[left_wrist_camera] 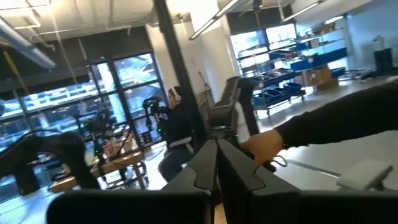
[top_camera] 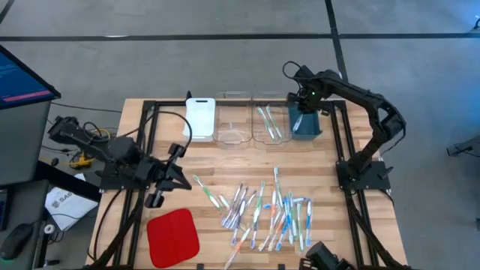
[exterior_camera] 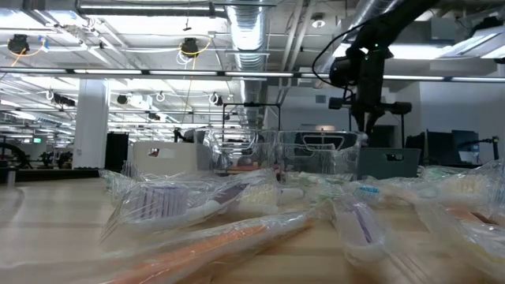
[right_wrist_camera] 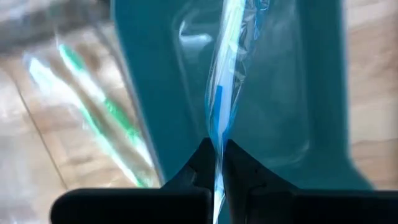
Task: Pick & Place Toothbrushes
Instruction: Put the blue toothbrush into the blue bin
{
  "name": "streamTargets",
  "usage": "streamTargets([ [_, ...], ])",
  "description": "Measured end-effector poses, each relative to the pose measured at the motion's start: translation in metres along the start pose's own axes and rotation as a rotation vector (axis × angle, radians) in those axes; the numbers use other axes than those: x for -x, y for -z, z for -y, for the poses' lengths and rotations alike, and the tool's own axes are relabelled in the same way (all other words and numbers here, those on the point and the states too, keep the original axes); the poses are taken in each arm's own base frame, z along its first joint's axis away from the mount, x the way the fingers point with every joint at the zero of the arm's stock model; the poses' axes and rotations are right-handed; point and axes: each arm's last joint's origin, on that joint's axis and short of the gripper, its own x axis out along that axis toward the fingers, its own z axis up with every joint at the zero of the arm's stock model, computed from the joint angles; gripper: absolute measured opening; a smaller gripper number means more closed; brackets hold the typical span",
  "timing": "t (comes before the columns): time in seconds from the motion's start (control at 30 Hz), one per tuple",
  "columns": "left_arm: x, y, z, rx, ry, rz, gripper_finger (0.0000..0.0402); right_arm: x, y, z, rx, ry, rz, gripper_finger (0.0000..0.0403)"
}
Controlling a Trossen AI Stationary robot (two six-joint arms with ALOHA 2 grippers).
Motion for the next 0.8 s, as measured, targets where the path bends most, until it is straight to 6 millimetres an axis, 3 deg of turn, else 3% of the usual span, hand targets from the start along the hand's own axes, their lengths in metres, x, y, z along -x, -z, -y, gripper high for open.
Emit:
streamTargets([
  [0.2,0.0,-0.002,0.007,-0.047,0.035,0.012,0.0008,-0.008,-0.003,0.015,-0.015,0.092,-0.008,0.0004],
  [0.43,0.0,-0.003,0.008,-0.058,0.038,0.014,0.0008,-0.037,-0.002,0.022,-0.031,0.004,-0.023,0.0005],
  [0.6,0.0,-0.003,0.008,-0.058,0.038,0.015,0.0008,-0.045,0.0,0.027,-0.046,0.009,-0.046,0.0007],
  [0.8,0.0,-0.003,0.008,-0.063,0.037,0.015,0.0008,-0.047,0.0,0.028,-0.049,0.005,-0.042,0.0043],
])
